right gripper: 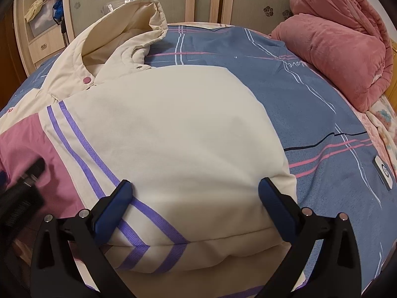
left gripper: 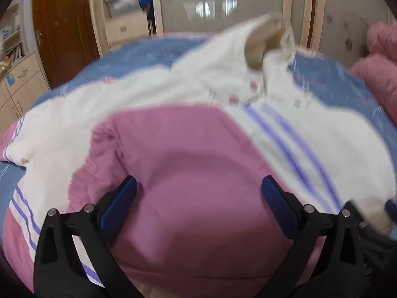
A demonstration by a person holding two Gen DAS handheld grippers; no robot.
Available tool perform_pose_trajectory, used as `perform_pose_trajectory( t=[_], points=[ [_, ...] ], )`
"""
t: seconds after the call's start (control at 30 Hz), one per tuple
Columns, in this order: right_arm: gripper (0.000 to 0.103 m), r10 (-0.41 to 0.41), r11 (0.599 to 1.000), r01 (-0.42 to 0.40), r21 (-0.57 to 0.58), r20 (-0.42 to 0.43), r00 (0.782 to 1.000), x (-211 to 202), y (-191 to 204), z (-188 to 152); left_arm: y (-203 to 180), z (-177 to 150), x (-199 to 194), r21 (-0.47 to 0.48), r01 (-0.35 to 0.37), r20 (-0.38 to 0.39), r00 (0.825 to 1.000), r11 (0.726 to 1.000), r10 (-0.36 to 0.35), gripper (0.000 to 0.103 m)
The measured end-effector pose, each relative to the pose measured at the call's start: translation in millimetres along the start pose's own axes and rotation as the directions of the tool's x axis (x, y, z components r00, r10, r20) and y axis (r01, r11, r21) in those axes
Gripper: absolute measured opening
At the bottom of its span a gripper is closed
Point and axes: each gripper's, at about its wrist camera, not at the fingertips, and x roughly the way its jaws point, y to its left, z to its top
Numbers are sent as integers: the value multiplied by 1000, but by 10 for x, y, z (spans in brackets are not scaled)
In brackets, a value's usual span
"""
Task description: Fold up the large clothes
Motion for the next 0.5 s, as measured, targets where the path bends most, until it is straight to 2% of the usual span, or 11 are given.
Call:
perform_pose_trajectory(
  t=[0.07, 0.13, 0.2, 0.5],
  points=[
    [102, -2, 1000, 2, -2, 0, 1000, 1, 5, 1, -62, 24, -27, 35, 1, 18, 1000, 999, -2, 101],
    [102, -3, 1000, 3, -2, 0, 1000, 3, 1, 1, -164, 17, 92, 99, -8, -31, 999, 995, 11, 101],
    [102, -6, 1000, 6, -4, -1, 1000, 8, 7, -2, -187, -33, 262, 108, -7, -106, 994, 994, 19, 101],
    [102, -25, 1000, 25, -18, 18, 1000, -19, 34, -11, -163, -40, 282, 92, -1, -100, 995, 996, 10, 101]
  ],
)
